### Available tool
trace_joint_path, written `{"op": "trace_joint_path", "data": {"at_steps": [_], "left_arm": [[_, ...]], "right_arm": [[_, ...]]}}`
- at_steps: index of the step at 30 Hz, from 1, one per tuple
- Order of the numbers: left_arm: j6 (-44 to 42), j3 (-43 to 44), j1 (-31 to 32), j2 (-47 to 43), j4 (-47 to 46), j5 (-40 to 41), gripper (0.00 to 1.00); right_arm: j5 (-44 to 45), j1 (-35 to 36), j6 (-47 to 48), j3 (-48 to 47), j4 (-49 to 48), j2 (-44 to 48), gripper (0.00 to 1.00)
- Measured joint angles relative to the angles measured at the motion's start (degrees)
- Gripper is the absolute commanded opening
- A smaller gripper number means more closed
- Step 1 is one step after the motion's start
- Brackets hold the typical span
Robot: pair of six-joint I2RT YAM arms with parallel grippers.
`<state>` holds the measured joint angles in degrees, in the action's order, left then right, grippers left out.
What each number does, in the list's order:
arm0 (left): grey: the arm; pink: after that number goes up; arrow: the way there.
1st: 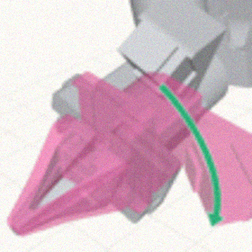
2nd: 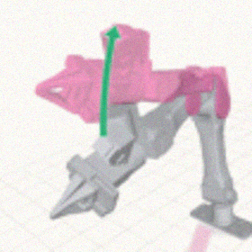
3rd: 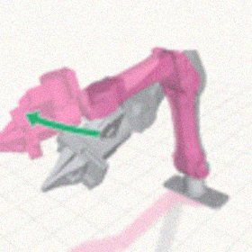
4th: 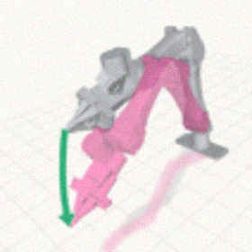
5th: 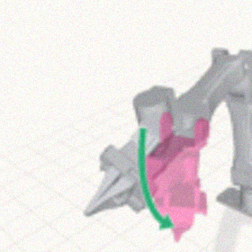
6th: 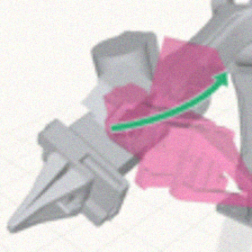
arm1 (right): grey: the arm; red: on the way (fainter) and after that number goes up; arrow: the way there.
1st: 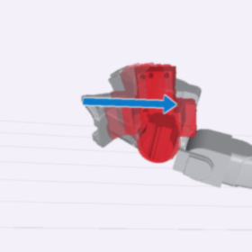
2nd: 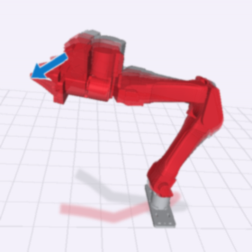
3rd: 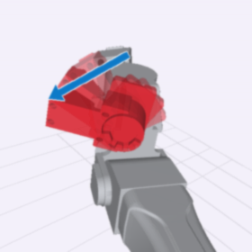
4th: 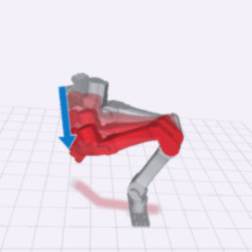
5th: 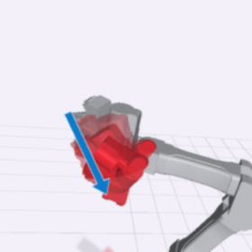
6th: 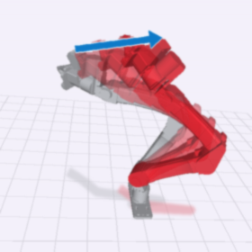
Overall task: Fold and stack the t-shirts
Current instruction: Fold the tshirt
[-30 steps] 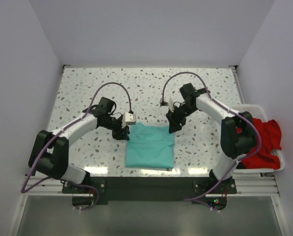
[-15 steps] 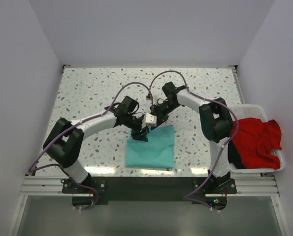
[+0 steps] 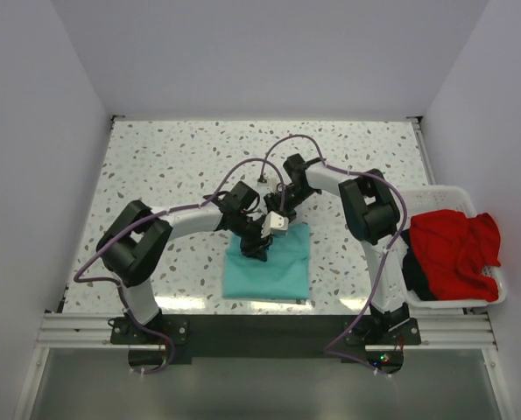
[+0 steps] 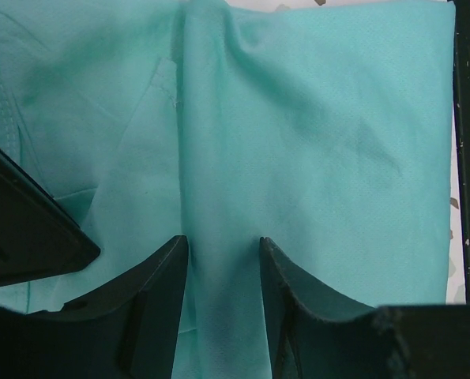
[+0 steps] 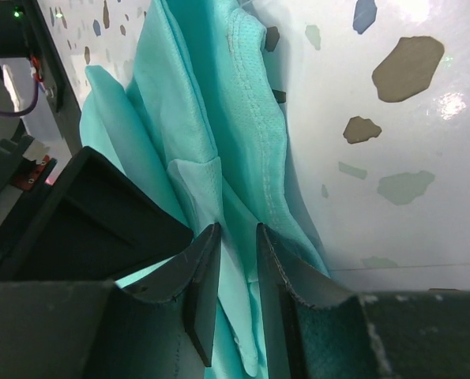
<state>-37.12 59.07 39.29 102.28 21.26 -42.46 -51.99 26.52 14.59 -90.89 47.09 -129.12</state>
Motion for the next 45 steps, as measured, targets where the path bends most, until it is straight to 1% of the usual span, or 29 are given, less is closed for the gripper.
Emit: {"op": "trace_joint_path", "data": {"at_steps": [1,3,4,6,7,9,10,16,20,24,36,45], "left_arm": [[0.0,0.0,0.0,0.3,0.0,0.2,0.43],[0.0,0.0,0.2,0.6,0.1,0.4,0.35],[0.0,0.0,0.2,0.7,0.1,0.5,0.26],[-0.2,0.0,0.3,0.7,0.2,0.5,0.20],[-0.3,0.0,0.3,0.7,0.2,0.5,0.14],[-0.5,0.0,0.4,0.5,0.2,0.6,0.06],[-0.6,0.0,0.5,0.1,0.3,0.7,0.00],[-1.7,0.0,0.9,-4.1,0.2,1.8,0.00],[-3.2,0.0,1.0,-6.7,-0.6,4.0,0.00],[-5.5,0.0,1.0,-7.2,-2.1,7.0,0.00],[-11.6,-1.2,1.0,-7.2,-12.3,16.9,0.00],[-13.5,-5.4,1.3,-8.3,-17.3,17.9,0.00]], "right_arm": [[0.0,0.0,0.0,0.0,0.0,0.0,0.29],[0.0,0.1,0.1,0.0,0.0,0.0,0.29],[0.0,0.1,0.2,0.0,0.0,-0.1,0.29],[-0.1,0.1,0.3,0.0,0.0,-0.3,0.29],[-0.1,0.0,0.4,0.0,0.0,-0.3,0.29],[-0.2,0.1,0.5,0.0,0.0,-0.4,0.29],[-0.3,0.0,0.5,0.0,0.0,-0.5,0.29],[-2.2,0.0,1.1,0.0,0.5,-1.4,0.29],[-3.5,0.1,1.6,0.0,1.2,-1.9,0.28],[-4.5,0.1,2.2,-0.1,1.9,-2.5,0.28],[-6.1,0.1,3.9,-0.4,4.0,-3.5,0.26],[-4.5,0.2,5.9,-2.6,7.1,-3.8,0.29]]}}
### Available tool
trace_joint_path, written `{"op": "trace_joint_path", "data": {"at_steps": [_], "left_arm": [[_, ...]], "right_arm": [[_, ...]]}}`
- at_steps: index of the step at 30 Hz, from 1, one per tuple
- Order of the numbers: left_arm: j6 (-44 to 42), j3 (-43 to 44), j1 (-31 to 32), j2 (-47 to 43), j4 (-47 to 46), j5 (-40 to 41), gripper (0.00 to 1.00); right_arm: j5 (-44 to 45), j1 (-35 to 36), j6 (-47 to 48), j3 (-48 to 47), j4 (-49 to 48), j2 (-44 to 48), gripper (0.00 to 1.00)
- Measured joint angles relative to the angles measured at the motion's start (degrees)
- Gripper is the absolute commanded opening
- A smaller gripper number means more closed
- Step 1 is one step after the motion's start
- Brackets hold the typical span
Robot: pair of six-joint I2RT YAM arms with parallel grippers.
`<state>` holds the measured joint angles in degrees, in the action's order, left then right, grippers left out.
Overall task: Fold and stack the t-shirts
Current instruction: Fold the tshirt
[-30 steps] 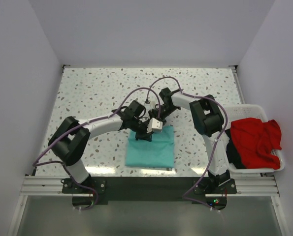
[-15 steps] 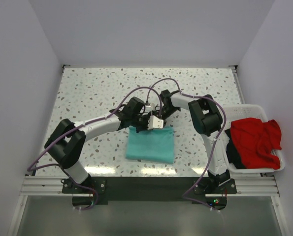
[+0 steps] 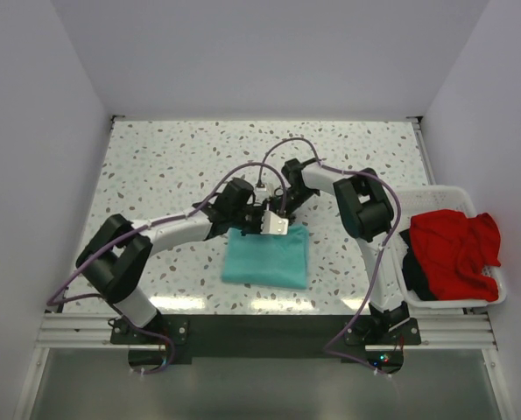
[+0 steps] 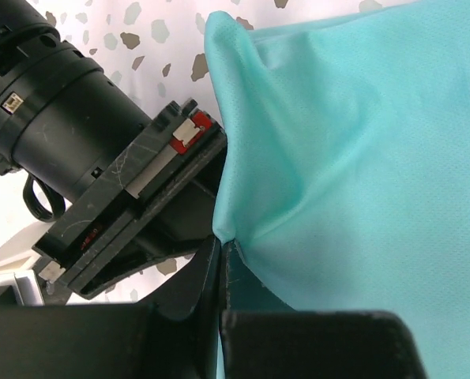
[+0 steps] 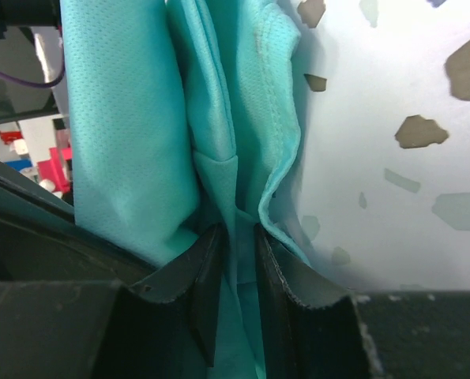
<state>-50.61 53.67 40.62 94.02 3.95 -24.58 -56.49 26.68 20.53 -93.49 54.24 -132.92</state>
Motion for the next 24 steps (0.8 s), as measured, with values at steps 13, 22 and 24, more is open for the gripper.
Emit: {"op": "trace_joint_path", "data": {"at_steps": [13,22,24], "left_arm": [[-3.3,-3.9,0.7,-4.3,-1.8,0.3,0.00],[-6.0,-4.8,1.9,-4.7,-4.2,0.4,0.00],[-6.4,-4.8,1.9,-4.7,-5.0,0.4,0.00]], "right_arm": [[11.0,-0.2,5.7,-9.0,6.2,0.0,0.25],[8.5,-0.2,6.1,-10.8,8.5,-3.5,0.24],[7.6,-0.2,6.1,-10.8,9.0,-3.9,0.24]]}}
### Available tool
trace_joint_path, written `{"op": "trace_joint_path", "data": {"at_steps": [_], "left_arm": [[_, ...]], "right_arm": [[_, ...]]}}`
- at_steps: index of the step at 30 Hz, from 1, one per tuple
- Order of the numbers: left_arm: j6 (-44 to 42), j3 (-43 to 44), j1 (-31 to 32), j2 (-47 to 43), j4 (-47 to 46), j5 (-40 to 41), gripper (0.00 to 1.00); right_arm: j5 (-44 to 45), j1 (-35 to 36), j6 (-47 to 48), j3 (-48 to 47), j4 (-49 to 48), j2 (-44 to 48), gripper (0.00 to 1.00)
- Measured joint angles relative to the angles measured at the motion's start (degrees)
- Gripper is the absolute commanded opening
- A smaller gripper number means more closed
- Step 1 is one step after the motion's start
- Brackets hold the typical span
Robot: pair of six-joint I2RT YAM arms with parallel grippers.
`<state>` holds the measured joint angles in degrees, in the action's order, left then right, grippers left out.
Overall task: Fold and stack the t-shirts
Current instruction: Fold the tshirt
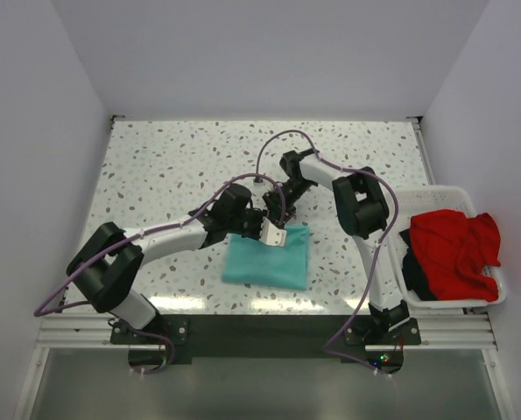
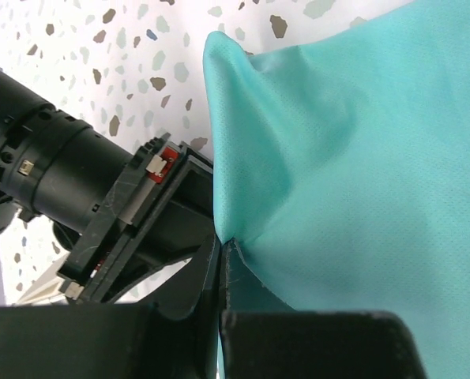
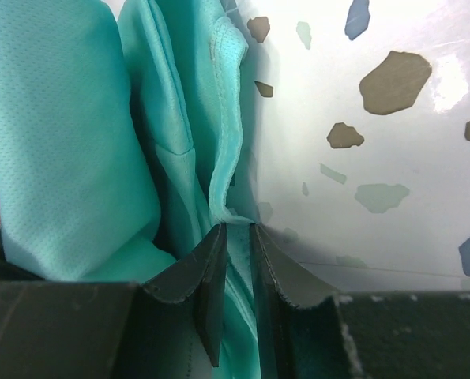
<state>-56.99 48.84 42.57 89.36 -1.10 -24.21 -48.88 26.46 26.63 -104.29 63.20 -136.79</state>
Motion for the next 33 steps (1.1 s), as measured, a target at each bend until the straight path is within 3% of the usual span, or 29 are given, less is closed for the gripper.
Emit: {"op": "trace_joint_path", "data": {"at_steps": [14,15,16,17,20,22,28,33], "left_arm": [[-2.8,-1.0,0.0,4.3,-7.0,1.9,0.01],[-2.8,-1.0,0.0,4.9,-7.6,2.3,0.15],[-2.8,-1.0,0.0,5.5,-8.2,2.8,0.15],[-2.7,-1.0,0.0,5.9,-8.5,3.2,0.28],[-2.1,-1.1,-0.1,5.9,-9.2,4.1,0.39],[-1.4,-1.1,-0.1,5.2,-9.0,4.3,0.40],[3.8,1.0,-0.6,-2.8,-0.2,-0.1,0.40],[7.7,2.2,-1.7,-9.4,10.9,-7.2,0.42]], "right_arm": [[-0.5,0.0,0.5,0.0,0.4,-0.2,0.24],[-0.5,0.0,0.4,0.0,0.4,-0.2,0.25],[-0.5,0.0,0.4,0.0,0.4,-0.2,0.27],[-0.6,0.0,0.4,0.0,0.5,-0.2,0.27],[-0.9,0.1,0.4,0.0,0.7,-0.2,0.32],[-1.0,0.1,0.4,-0.2,1.0,-0.2,0.33],[3.2,0.5,0.9,-4.3,3.0,-0.2,0.42],[9.0,0.5,2.9,-11.5,4.5,-0.1,0.56]]}}
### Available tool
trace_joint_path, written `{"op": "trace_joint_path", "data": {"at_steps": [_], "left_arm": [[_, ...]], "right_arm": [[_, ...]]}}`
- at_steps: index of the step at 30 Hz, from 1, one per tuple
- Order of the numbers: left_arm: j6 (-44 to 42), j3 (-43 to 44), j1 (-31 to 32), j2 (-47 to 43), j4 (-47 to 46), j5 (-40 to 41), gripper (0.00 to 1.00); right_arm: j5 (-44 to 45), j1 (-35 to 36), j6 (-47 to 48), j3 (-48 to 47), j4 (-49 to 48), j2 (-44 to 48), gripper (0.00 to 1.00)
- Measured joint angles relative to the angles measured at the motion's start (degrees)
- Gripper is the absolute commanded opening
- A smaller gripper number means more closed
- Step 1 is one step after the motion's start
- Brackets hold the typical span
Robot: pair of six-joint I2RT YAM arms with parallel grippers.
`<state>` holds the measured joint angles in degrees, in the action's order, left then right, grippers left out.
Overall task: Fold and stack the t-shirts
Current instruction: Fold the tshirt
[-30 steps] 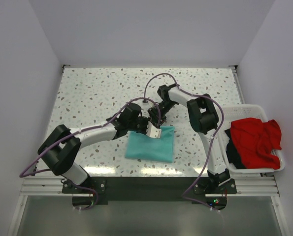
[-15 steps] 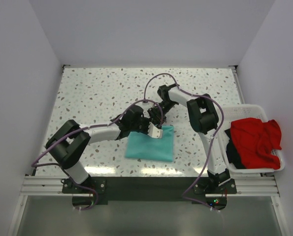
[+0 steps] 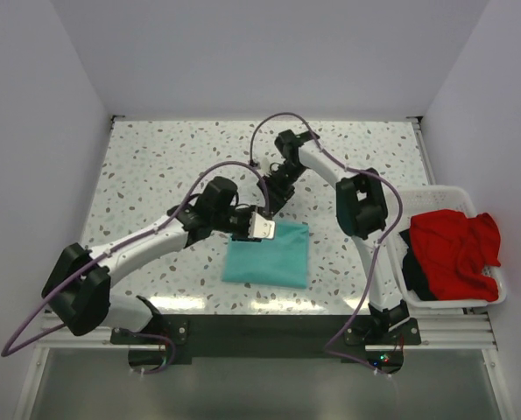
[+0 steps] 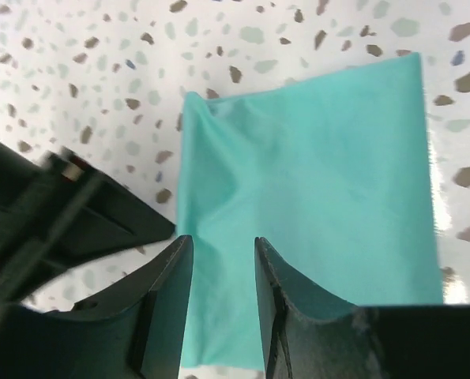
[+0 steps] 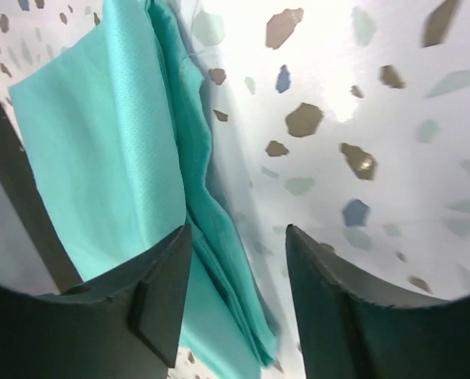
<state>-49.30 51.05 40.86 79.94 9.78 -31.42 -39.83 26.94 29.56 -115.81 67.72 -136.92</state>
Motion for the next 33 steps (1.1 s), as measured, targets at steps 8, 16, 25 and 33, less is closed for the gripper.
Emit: {"op": "trace_joint_path", "data": {"at_steps": [8,16,25,33], "left_arm": [[5.5,3.3,-13.9,1.1,17.1,-10.5,0.50],[8.3,15.7,-24.5,14.9,25.9,-15.8,0.60],[8.7,23.7,-25.0,26.7,29.4,-16.0,0.61],[9.7,24.8,-25.0,30.6,29.4,-15.9,0.60]], "right_arm": [[4.6,-2.6,3.1,-7.3,4.8,4.6,0.66],[6.5,-7.3,7.7,8.2,6.5,18.5,0.67],[8.8,-6.2,8.7,17.8,3.7,18.8,0.64],[10.8,-6.2,9.7,19.9,0.7,16.7,0.54]]}}
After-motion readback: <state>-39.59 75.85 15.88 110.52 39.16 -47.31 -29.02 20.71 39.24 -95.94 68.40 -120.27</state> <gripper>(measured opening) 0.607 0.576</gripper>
